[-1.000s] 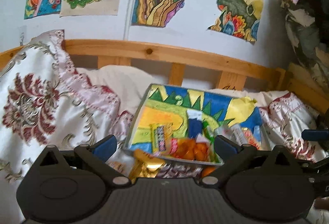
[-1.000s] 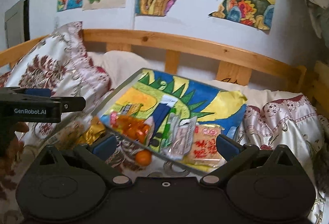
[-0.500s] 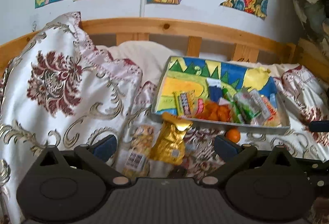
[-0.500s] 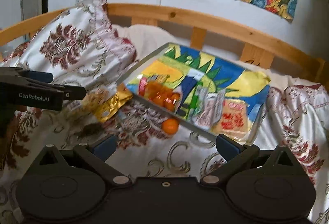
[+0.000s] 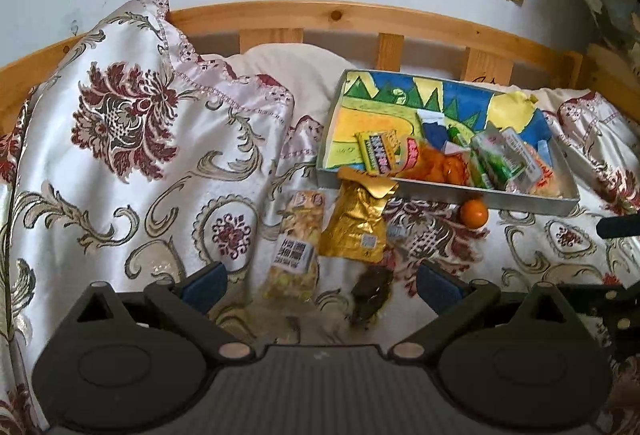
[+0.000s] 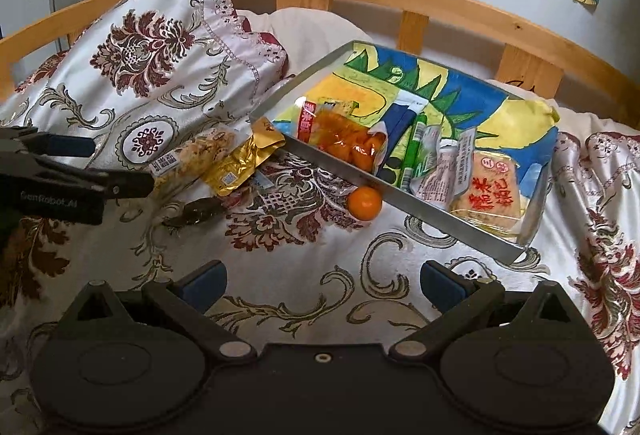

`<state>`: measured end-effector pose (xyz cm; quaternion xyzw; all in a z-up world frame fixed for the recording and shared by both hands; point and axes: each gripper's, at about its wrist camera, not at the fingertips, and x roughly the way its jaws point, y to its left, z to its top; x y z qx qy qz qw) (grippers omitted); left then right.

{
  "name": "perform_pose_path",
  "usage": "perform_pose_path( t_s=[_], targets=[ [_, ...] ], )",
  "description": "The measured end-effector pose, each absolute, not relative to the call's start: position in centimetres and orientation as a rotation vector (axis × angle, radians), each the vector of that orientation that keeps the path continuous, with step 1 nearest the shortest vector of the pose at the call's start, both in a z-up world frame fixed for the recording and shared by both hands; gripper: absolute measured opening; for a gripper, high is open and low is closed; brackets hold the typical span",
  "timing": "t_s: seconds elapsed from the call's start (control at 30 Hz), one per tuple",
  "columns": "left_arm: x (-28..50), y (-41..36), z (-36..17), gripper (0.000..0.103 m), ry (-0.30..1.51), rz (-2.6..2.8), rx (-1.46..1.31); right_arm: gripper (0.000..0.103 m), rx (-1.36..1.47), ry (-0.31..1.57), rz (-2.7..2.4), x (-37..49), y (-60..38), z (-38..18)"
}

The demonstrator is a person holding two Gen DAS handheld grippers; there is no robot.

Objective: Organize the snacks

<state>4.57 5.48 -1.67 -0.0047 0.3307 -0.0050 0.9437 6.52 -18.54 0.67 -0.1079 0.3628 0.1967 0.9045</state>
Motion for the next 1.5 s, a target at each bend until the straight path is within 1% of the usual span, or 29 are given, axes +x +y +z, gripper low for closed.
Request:
perform_pose_path(
  t_s=[0.3, 0.53, 0.93, 1.23, 1.5],
  targets=[
    [4.6, 6.3, -2.8, 0.102, 0.708, -0.001, 0.024, 0.102, -0.188, 0.807, 0.423, 7.9, -17.7, -0.8],
    [5.3, 7.0, -3.5, 0.102, 0.737, -0.004, 0.045, 0.102, -0.172, 0.817, 0.434, 9.1, -17.2, -1.7],
    [9.5, 8.3, -3.8, 0.102, 0.796, -0.057, 0.076, 0.102, -0.108, 0.852, 0.525, 10.8, -14.9, -3.3],
    [12.9, 8.2, -3.7, 0.102, 0.817, -0.131, 0.111, 0.102, -0.069, 0.878, 0.604, 12.1, -12.6, -4.5],
    [14.5, 8.2, -3.5, 0.102, 0.807, -0.168, 0.11, 0.102, 0.005, 0.899, 0.566, 14.4, -10.4, -5.4]
  ],
)
